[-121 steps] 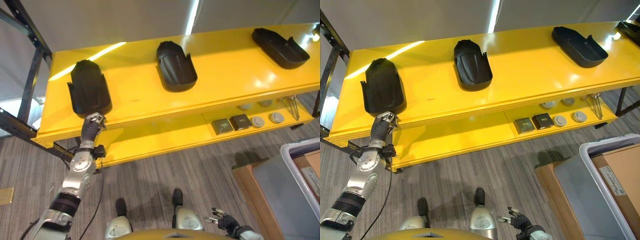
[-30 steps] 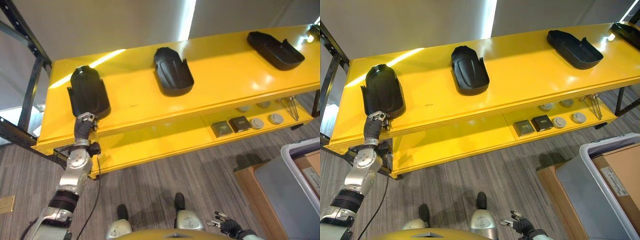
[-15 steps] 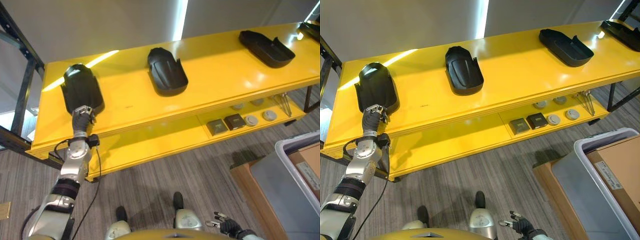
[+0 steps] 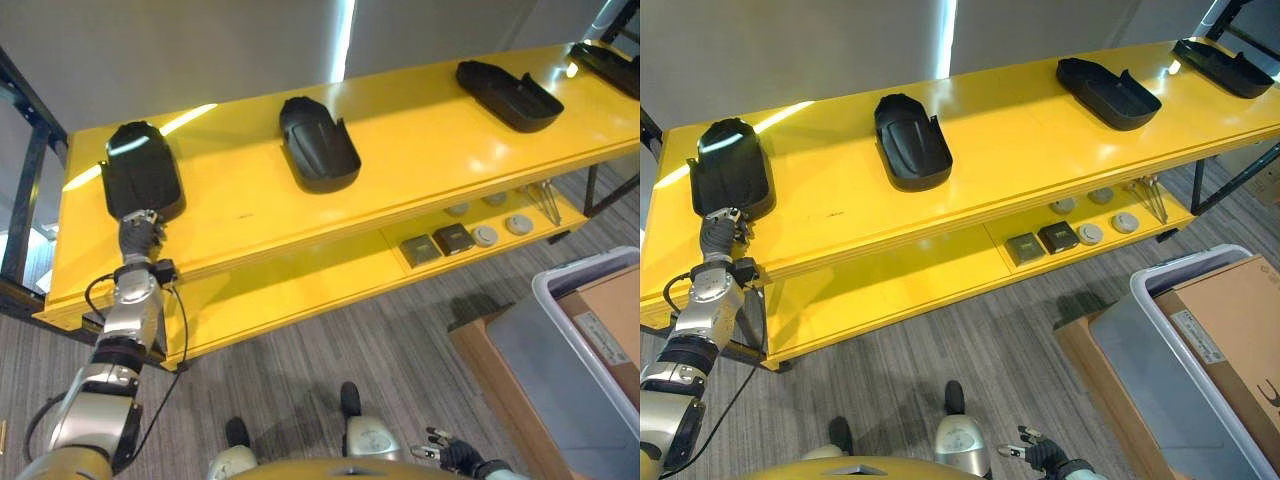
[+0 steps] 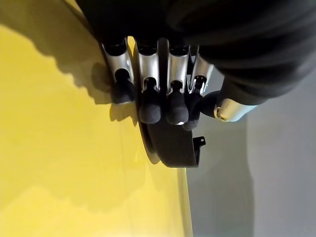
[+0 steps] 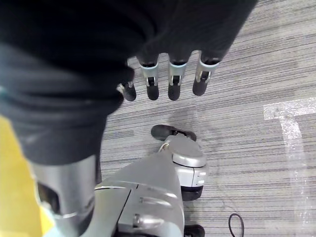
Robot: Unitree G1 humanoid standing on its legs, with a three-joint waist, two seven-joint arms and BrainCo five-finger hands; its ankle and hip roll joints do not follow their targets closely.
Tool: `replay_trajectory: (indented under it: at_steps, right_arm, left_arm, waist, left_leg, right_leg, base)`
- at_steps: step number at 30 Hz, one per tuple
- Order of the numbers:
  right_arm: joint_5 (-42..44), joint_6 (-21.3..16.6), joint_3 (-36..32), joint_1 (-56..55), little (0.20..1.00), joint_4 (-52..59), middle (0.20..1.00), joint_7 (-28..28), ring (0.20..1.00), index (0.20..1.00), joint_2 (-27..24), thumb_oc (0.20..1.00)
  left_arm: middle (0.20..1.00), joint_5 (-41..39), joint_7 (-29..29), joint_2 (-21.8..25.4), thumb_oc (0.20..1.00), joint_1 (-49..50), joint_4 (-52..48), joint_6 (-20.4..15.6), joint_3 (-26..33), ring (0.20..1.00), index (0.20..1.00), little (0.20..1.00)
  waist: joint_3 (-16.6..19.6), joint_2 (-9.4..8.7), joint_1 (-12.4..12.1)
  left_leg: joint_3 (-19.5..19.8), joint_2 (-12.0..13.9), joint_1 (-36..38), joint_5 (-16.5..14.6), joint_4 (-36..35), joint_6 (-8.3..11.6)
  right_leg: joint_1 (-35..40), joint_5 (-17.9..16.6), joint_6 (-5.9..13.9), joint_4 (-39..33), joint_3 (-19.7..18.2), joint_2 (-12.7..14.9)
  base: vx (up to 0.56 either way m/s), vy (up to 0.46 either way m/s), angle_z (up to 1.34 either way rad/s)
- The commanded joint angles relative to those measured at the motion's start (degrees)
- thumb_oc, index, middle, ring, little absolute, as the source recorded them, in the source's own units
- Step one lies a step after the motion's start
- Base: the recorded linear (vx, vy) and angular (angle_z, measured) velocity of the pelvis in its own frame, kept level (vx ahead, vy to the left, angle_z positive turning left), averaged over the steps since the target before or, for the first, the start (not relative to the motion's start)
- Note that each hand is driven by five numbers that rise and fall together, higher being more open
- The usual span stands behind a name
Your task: Move parts from the plastic box to the shelf.
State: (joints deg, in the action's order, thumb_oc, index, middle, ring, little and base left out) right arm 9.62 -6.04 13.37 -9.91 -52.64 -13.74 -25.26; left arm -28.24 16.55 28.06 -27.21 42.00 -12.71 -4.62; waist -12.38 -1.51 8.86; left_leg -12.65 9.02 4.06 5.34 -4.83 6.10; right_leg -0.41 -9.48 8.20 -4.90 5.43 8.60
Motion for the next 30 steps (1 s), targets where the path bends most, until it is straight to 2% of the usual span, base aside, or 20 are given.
replay_trajectory:
  at_steps: [1, 2, 3, 6, 7, 9, 10, 11, 12, 14, 15, 16, 19, 20, 22, 24, 25, 26, 27, 30]
  right_arm:
    - [-0.33, -1.43, 1.68, 0.47, 1.0, 0.01, 1.0, -0.77, 1.0, 1.0, -1.16, 1.0]
    - [-0.51, -1.41, 1.52, 0.28, 1.0, 0.11, 1.0, -0.84, 1.0, 1.0, -1.03, 1.0]
    - [-0.56, -1.51, 1.39, 0.19, 1.0, 0.01, 1.0, -0.8, 1.0, 1.0, -0.85, 1.0]
    - [-0.66, -1.76, 0.68, -0.04, 1.0, -0.35, 1.0, -0.55, 1.0, 1.0, -0.33, 1.0]
    - [-0.76, -2.13, -0.18, -0.28, 1.0, -0.7, 1.0, -0.25, 1.0, 1.0, 0.31, 1.0]
    - [-1.18, -2.09, -0.94, -0.56, 1.0, -0.55, 1.0, -0.18, 1.0, 1.0, 0.86, 1.0]
    - [-1.16, -2.07, -1.02, -0.59, 1.0, -0.52, 1.0, -0.11, 1.0, 1.0, 0.94, 1.0]
    - [-1.83, -1.37, -1.89, -1.03, 1.0, 0.3, 1.0, 0.29, 1.0, 1.0, 1.68, 1.0]
    - [-1.89, -1.4, -2.03, -1.17, 1.0, 0.32, 1.0, 0.44, 1.0, 1.0, 1.87, 1.0]
    - [-2.36, -1.36, -2.93, -1.6, 1.0, 0.53, 1.0, 0.83, 1.0, 1.0, 2.55, 1.0]
    - [-2.43, -1.51, -3.09, -1.87, 1.0, 0.59, 1.0, 1.05, 1.0, 1.0, 2.74, 1.0]
    - [-2.6, -1.35, -3.33, -1.97, 1.0, 0.79, 1.0, 1.1, 1.0, 1.0, 2.87, 1.0]
    - [-2.51, -0.92, -3.82, -1.98, 1.0, 1.07, 1.0, 1.71, 1.0, 1.0, 3.11, 1.0]
    - [-2.67, -0.81, -3.79, -1.61, 1.0, 0.64, 1.0, 2.02, 1.0, 1.0, 3.29, 1.0]
    - [-3.37, -1.23, -3.79, -1.32, 1.0, -0.29, 1.0, 1.91, 1.0, 1.0, 3.23, 1.0]
    - [-3.41, -1.17, -3.7, -0.79, 1.0, -0.91, 1.0, 1.67, 1.0, 1.0, 3.19, 1.0]
    - [-3.47, -1.08, -3.48, -0.42, 1.0, -1.29, 1.0, 1.63, 1.0, 1.0, 3.06, 1.0]
    - [-3.43, -1.14, -3.39, -0.27, 1.0, -1.54, 1.0, 1.6, 1.0, 1.0, 3.0, 1.0]
    - [-2.93, -1.59, -3.12, 0.42, 1.0, -3.09, 1.0, 1.4, 1.0, 1.0, 2.79, 1.0]
    - [-2.15, -1.67, -2.74, 1.22, 1.0, -4.7, 1.0, 1.26, 1.0, 1.0, 2.49, 1.0]
  left_arm:
    - [0.2, -1.23, -2.24, 2.5, 0.2, -2.93, 0.8, -4.41, 0.57, 0.2, 0.2, 0.2]
    - [0.545, -0.53, -3.17, 2.31, 0.545, -2.42, -0.23, -5.66, 0.45, 0.545, 0.545, 0.545]
    - [1.0, 0.57, -3.93, 2.01, 1.0, -1.91, -1.47, -6.66, 0.31, 1.0, 1.0, 1.0]
    - [1.0, 2.91, -5.35, 1.33, 1.0, -0.15, -7.79, -7.92, -0.31, 1.0, 1.0, 1.0]
    - [1.0, 4.14, -7.29, 1.45, 1.0, 2.79, -18.01, -7.74, -0.98, 1.0, 1.0, 1.0]
    - [1.0, 3.84, -10.32, 1.8, 1.0, 5.68, -27.17, -6.33, -0.75, 1.0, 1.0, 1.0]
    - [1.0, 3.84, -10.99, 1.74, 1.0, 6.03, -27.84, -6.76, -0.69, 1.0, 1.0, 1.0]
    - [1.0, 4.16, -14.57, 1.81, 1.0, 9.94, -38.88, -5.05, -0.24, 1.0, 1.0, 1.0]
    - [1.0, 3.92, -15.78, 1.76, 1.0, 10.77, -41.03, -4.66, -0.06, 1.0, 1.0, 1.0]
    - [1.0, 2.08, -21.99, 1.41, 1.0, 13.87, -49.0, -4.47, -0.15, 1.0, 1.0, 1.0]
    - [1.0, 1.61, -26.99, 1.17, 1.0, 15.41, -52.35, -4.1, -0.05, 1.0, 1.0, 1.0]
    - [1.0, 2.37, -28.85, 1.31, 1.0, 15.94, -54.54, -3.56, -0.47, 1.0, 1.0, 1.0]
    - [1.0, 2.69, -37.32, 2.0, 1.0, 17.47, -61.37, -3.51, -2.88, 1.0, 1.0, 1.0]
    - [1.0, 0.22, -39.13, 2.4, 1.0, 17.93, -63.15, -2.62, -4.09, 1.0, 1.0, 1.0]
    - [1.0, -2.13, -43.51, 1.85, 1.0, 18.53, -64.26, -0.33, -5.74, 1.0, 1.0, 1.0]
    - [1.0, -2.48, -43.44, 2.15, 1.0, 19.42, -64.43, 1.55, -7.24, 1.0, 1.0, 1.0]
    - [1.0, -1.81, -42.21, 2.19, 1.0, 20.28, -62.74, 3.29, -8.48, 1.0, 1.0, 1.0]
    - [1.0, -1.17, -41.85, 2.25, 1.0, 20.55, -62.07, 2.93, -8.91, 1.0, 1.0, 1.0]
    - [1.0, 1.72, -37.8, 3.19, 1.0, 22.03, -58.4, 4.23, -10.45, 1.0, 1.0, 1.0]
    - [1.0, 2.23, -34.56, 4.6, 1.0, 25.37, -48.37, 4.35, -11.71, 1.0, 1.0, 1.0]
  waist:
    - [0.31, -1.12, -0.46]
    - [0.38, -1.09, -0.62]
    - [0.42, -1.07, -0.83]
    - [0.47, -0.97, -1.52]
    - [0.41, -0.84, -2.44]
    - [0.49, -0.76, -3.17]
    - [0.5, -0.75, -3.24]
    - [0.71, -0.62, -4.13]
    - [0.79, -0.59, -4.26]
    - [1.08, -0.42, -5.0]
    - [1.38, -0.28, -5.43]
    - [1.66, -0.22, -5.59]
    - [2.56, 0.12, -6.11]
    - [2.99, 0.31, -6.24]
    - [3.79, 0.62, -6.4]
    - [4.14, 0.71, -6.38]
    - [4.49, 0.87, -6.38]
    - [4.58, 0.93, -6.41]
    - [5.11, 1.17, -6.51]
    - [5.68, 1.62, -7.06]
  left_leg:
    - [0.4, 3.81, -3.06, -3.57, 6.69, -0.55]
    - [0.44, 3.78, -2.93, -3.58, 6.58, -0.59]
    - [0.46, 3.73, -2.76, -3.59, 6.42, -0.66]
    - [0.73, 3.6, -2.61, -3.65, 6.19, -0.75]
    - [1.15, 3.4, -2.53, -3.69, 5.93, -0.87]
    - [1.47, 3.24, -2.35, -3.68, 5.53, -0.93]
    - [1.51, 3.22, -2.32, -3.67, 5.47, -0.94]
    - [1.9, 3.07, -2.15, -3.63, 5.18, -0.9]
    - [1.96, 3.04, -2.05, -3.62, 5.05, -0.9]
    - [2.29, 2.86, -1.69, -3.56, 4.57, -0.86]
    - [2.41, 2.76, -1.46, -3.53, 4.23, -0.82]
    - [2.35, 2.77, -1.29, -3.44, 3.89, -0.77]
    - [2.17, 2.74, -0.68, -3.11, 2.97, -0.61]
    - [1.96, 2.74, -0.25, -2.96, 2.46, -0.51]
    - [1.56, 2.8, 0.33, -2.74, 1.77, -0.43]
    - [1.3, 2.91, 0.62, -2.59, 1.59, -0.25]
    - [1.21, 2.96, 0.92, -2.46, 1.29, -0.22]
    - [1.18, 2.97, 1.02, -2.42, 1.17, -0.23]
    - [0.94, 3.04, 1.36, -2.23, 0.75, -0.25]
    - [1.07, 3.11, 1.73, -2.14, 0.31, -0.36]
  right_leg:
    - [-0.4, 3.51, 2.99, 3.02, -1.95, 4.83]
    - [-0.27, 3.48, 3.01, 2.97, -1.86, 4.86]
    - [-0.11, 3.45, 3.02, 2.89, -1.75, 4.88]
    - [0.19, 3.39, 3.05, 2.69, -1.45, 4.95]
    - [0.5, 3.27, 3.01, 2.4, -1.08, 5.0]
    - [0.84, 3.1, 2.94, 2.02, -0.69, 5.03]
    - [0.89, 3.07, 2.93, 1.97, -0.65, 5.03]
    - [1.45, 2.92, 2.89, 1.6, -0.06, 5.11]
    - [1.65, 2.87, 2.87, 1.44, 0.1, 5.12]
    - [2.37, 2.7, 2.85, 0.87, 0.73, 5.15]
    - [2.89, 2.62, 2.92, 0.4, 1.09, 5.18]
    - [3.12, 2.52, 2.98, 0.08, 1.32, 5.2]
    - [3.46, 2.51, 3.23, -0.11, 1.84, 5.2]
    - [3.6, 2.56, 3.31, -0.11, 1.94, 5.2]
    - [3.75, 2.67, 3.53, -0.11, 2.1, 5.13]
    - [3.83, 2.64, 3.64, -0.11, 2.04, 5.07]
    - [3.93, 2.68, 3.71, -0.11, 2.06, 4.97]
    - [3.97, 2.7, 3.72, -0.11, 2.05, 4.93]
    - [4.09, 2.74, 3.73, -0.11, 2.11, 4.79]
    - [4.36, 2.92, 3.61, -0.11, 2.46, 4.6]
  base:
    - [0.0, 0.0, 0.0]
    - [0.0, 0.0, 0.0]
    - [0.0, 0.0, 0.0]
    - [0.0, 0.0, 0.0]
    - [0.0, 0.0, 0.0]
    - [0.0, 0.0, 0.0]
    - [-0.02, -0.006, 0.04]
    - [-0.01, -0.004, 0.06]
    - [-0.01, -0.004, 0.05]
    - [-0.02, -0.001, 0.13]
    - [-0.03, 0.0, 0.22]
    - [-0.03, -0.001, 0.18]
    - [-0.04, -0.002, 0.03]
    - [-0.04, 0.003, 0.01]
    - [-0.04, -0.004, 0.0]
    - [-0.04, -0.018, -0.01]
    - [-0.03, -0.02, -0.01]
    - [-0.04, -0.024, -0.02]
    - [0.0, 0.0, 0.0]
    - [-0.03, -0.007, -0.01]
